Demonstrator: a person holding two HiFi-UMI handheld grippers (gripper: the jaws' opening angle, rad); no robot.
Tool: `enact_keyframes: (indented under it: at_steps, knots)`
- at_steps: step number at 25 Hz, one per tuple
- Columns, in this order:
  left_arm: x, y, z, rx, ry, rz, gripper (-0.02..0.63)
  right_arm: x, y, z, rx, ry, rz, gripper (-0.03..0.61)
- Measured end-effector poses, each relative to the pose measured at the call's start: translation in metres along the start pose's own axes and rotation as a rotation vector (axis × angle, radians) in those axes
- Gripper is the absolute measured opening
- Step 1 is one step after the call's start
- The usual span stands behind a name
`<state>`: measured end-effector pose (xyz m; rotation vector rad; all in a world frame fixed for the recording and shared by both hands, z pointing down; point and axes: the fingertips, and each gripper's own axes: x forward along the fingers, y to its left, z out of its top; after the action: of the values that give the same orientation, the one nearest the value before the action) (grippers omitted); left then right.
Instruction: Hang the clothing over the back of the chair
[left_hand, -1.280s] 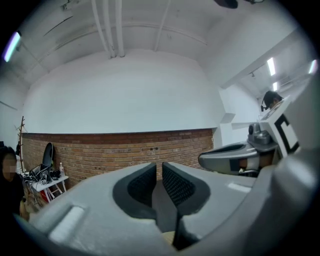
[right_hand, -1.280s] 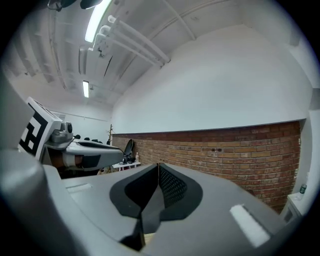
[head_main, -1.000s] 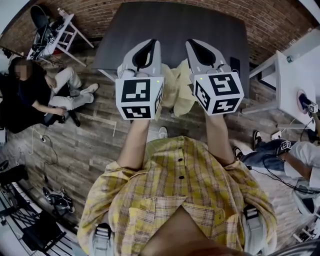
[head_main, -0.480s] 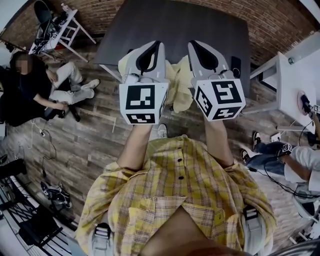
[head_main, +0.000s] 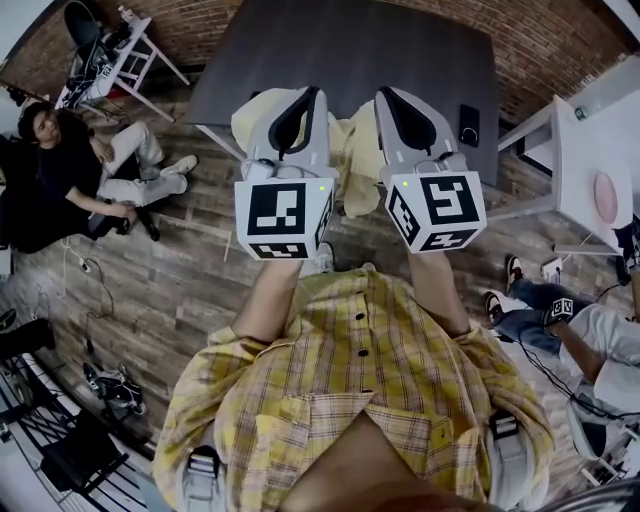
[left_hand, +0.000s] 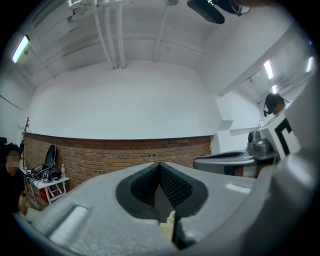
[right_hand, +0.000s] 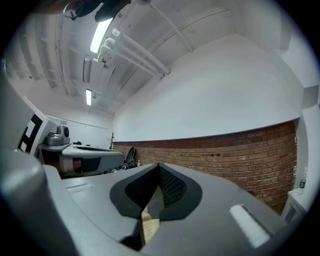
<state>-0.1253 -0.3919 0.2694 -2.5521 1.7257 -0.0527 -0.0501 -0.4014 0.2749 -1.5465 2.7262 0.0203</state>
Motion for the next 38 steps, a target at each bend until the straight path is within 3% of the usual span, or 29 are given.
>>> enact_keyframes:
  at_steps: [38]
  knots:
    - [-0.024, -0.041, -0.06, -0.001, 0.026, 0.021, 0.002, -0.04, 0.007, -0.054, -0.008, -0.008, -0.055, 0.002]
